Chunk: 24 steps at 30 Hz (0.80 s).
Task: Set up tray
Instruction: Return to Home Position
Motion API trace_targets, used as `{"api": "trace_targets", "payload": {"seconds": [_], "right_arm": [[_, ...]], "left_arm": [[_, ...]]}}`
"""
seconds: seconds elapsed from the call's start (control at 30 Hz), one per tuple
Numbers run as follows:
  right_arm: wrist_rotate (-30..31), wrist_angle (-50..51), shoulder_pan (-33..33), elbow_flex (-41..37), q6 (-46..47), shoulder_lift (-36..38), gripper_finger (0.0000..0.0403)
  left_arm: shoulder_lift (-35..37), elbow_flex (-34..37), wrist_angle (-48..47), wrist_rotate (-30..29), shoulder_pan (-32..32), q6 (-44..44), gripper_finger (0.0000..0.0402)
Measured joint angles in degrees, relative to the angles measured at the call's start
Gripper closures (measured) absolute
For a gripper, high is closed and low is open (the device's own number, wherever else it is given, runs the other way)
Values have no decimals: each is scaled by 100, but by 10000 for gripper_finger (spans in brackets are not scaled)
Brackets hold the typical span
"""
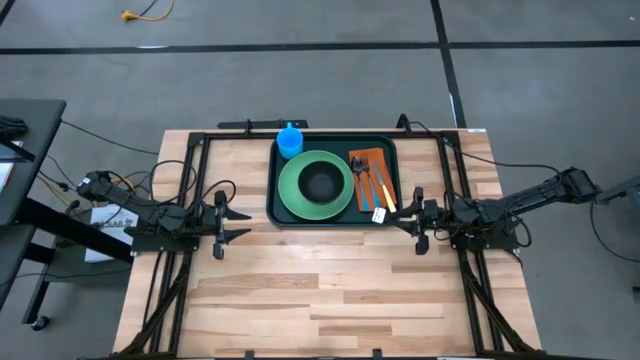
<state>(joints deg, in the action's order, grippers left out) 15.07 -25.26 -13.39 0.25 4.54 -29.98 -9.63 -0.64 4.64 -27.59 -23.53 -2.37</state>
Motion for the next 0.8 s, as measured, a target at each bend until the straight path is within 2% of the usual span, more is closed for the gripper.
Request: {"api": "trace_targets", "payload": {"seconds": [0.8], "right_arm": [[1, 0, 0, 0, 0, 0, 317]], "left_arm": [[-1, 0, 0, 0, 0, 22, 249]]}}
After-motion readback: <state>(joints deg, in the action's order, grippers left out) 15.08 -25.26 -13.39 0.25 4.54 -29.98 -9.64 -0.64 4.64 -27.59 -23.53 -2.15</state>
